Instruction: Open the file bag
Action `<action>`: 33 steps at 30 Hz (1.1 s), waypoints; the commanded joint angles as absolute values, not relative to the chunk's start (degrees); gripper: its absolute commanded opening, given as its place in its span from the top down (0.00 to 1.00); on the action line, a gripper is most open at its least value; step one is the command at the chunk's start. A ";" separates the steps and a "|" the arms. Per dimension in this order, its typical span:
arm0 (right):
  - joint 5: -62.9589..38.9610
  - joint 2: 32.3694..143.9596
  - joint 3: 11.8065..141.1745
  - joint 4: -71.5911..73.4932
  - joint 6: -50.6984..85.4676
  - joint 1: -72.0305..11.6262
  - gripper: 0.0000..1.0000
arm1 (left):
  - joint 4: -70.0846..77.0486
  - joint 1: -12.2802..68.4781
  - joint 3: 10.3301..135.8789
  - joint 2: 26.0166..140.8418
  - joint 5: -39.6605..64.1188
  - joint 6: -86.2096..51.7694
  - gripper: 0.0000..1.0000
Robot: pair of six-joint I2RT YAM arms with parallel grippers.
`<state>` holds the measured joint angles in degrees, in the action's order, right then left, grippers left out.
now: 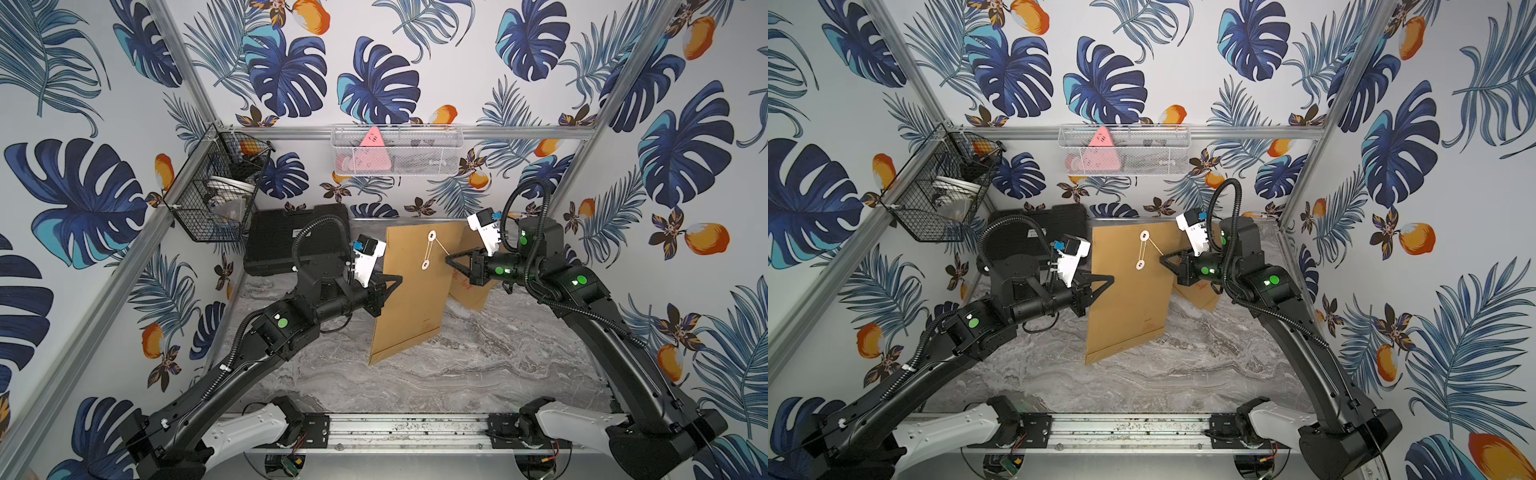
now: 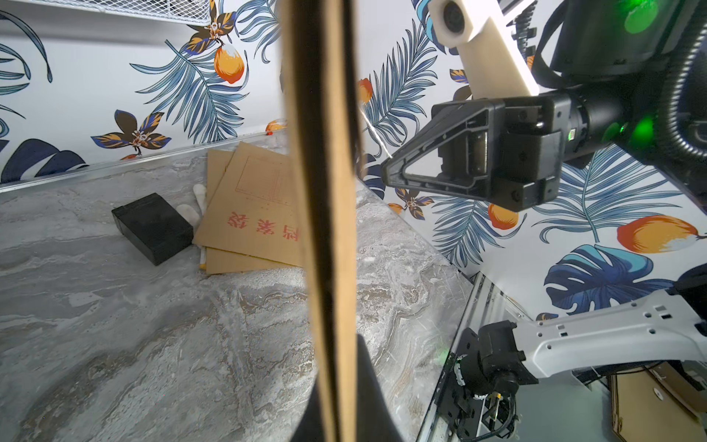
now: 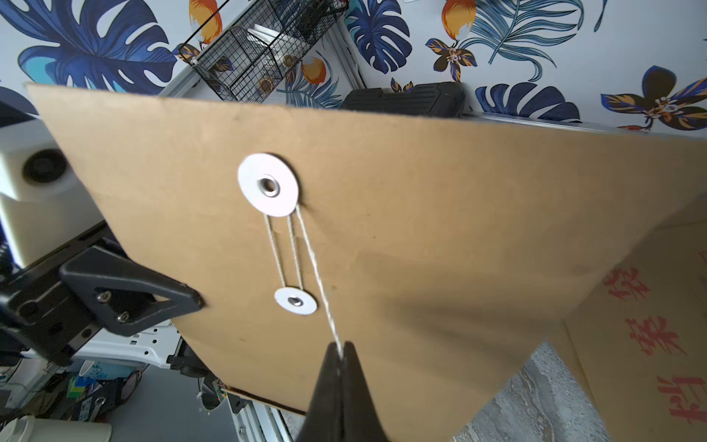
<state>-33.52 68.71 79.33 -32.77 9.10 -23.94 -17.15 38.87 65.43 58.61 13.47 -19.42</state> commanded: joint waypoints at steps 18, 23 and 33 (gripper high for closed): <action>-37.18 71.09 78.99 -32.43 6.33 -30.61 1.00 | -10.92 38.85 66.53 62.12 11.49 -19.56 1.00; -35.69 70.86 79.02 -30.73 7.60 -31.17 1.00 | -12.23 38.86 66.68 62.98 11.01 -17.96 1.00; -24.28 72.24 83.05 -37.16 5.65 -31.18 1.00 | -27.07 38.85 74.86 67.99 7.33 -4.80 1.00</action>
<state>-29.04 72.12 81.47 -33.98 7.60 -31.11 -23.03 38.87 73.19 67.42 9.41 -10.68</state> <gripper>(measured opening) 0.050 0.071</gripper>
